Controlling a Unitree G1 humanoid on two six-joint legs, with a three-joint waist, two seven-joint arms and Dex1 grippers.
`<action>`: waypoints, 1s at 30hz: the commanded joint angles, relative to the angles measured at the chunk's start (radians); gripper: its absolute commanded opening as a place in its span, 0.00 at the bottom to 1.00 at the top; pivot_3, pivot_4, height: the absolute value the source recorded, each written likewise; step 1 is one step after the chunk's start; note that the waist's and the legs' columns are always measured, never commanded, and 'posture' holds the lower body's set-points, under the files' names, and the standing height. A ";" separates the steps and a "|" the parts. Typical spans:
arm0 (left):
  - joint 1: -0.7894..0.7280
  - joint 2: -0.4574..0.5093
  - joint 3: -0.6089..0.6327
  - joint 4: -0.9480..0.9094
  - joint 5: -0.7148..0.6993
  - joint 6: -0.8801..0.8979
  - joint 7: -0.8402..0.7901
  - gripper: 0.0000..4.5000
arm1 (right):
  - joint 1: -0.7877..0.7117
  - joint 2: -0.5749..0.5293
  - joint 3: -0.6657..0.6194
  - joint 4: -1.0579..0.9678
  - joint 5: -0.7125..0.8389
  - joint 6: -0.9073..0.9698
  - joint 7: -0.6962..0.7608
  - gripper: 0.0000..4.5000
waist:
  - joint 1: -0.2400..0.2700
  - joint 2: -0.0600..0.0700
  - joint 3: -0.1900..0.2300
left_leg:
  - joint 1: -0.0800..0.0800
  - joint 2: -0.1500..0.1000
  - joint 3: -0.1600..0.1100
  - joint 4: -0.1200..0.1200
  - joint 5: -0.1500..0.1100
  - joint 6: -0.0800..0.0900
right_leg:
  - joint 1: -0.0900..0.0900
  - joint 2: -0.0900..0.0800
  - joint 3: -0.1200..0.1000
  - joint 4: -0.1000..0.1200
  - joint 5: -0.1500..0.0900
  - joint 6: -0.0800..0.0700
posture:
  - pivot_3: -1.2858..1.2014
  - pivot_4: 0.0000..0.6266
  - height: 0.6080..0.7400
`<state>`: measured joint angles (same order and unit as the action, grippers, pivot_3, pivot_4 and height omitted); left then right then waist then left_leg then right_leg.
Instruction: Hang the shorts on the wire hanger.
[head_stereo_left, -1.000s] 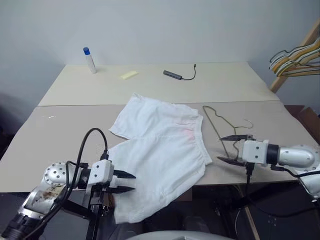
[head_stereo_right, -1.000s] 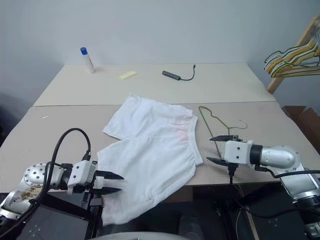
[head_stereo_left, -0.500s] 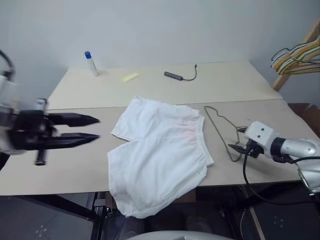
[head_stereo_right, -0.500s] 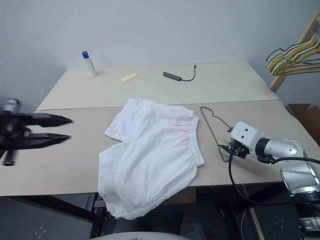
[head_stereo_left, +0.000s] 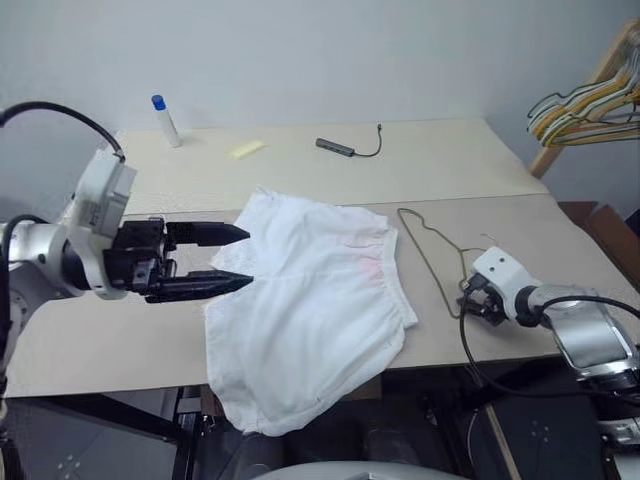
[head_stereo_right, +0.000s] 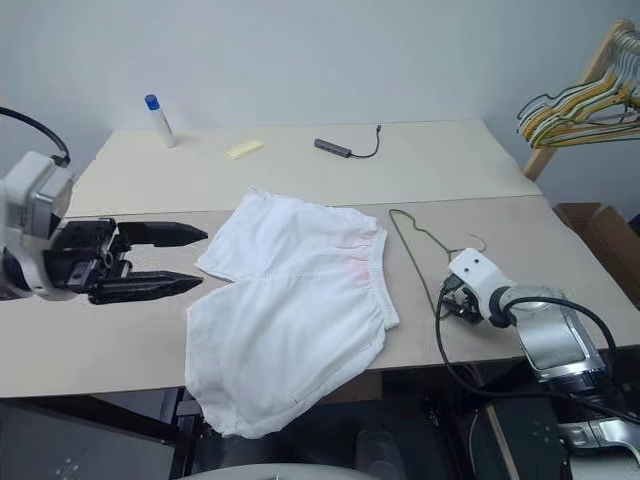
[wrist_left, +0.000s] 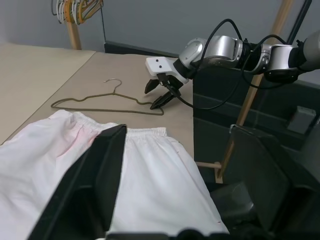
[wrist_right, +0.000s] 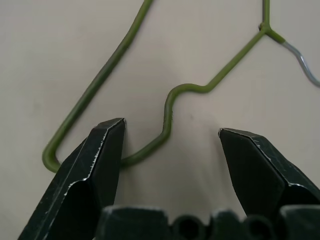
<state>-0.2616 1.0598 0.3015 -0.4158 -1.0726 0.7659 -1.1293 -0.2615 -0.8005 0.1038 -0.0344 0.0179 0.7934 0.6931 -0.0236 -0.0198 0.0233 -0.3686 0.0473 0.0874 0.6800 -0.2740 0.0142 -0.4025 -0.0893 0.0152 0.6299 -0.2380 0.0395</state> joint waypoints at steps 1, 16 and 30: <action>-0.018 -0.017 0.010 0.004 0.032 -0.035 -0.014 0.99 | -0.034 0.021 -0.006 -0.003 0.000 0.073 -0.025 0.80 | -0.001 -0.001 -0.001 | 0.000 0.000 0.000 0.000 0.000 0.000 | 0.000 0.000 0.000 0.000 0.000 0.000 | 0.52 0.00 1.00; -0.020 -0.190 -0.130 0.096 0.314 -0.251 -0.018 1.00 | 0.003 -0.009 -0.040 -0.137 -0.022 0.073 -0.058 0.01 | 0.004 -0.005 -0.003 | -0.001 0.000 0.000 0.000 0.000 0.000 | -0.001 0.000 0.000 -0.001 0.000 0.000 | 0.50 0.00 1.00; -0.309 -0.261 -0.201 0.329 0.306 -0.070 -0.019 1.00 | 0.071 -0.334 0.009 0.006 -0.572 -1.091 -0.517 0.01 | -0.050 -0.006 -0.003 | -0.001 -0.001 0.000 0.000 0.000 0.000 | -0.001 -0.001 0.000 -0.001 -0.001 0.001 | 0.47 0.00 1.00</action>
<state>-0.5315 0.7975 0.0911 -0.1046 -0.7408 0.6606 -1.1481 -0.1637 -1.1238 0.0997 -0.0761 -0.4569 -0.1627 0.2759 -0.0740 -0.0256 0.0206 -0.3701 0.0468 0.0876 0.6801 -0.2739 0.0141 -0.4040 -0.0905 0.0149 0.6292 -0.2386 0.0409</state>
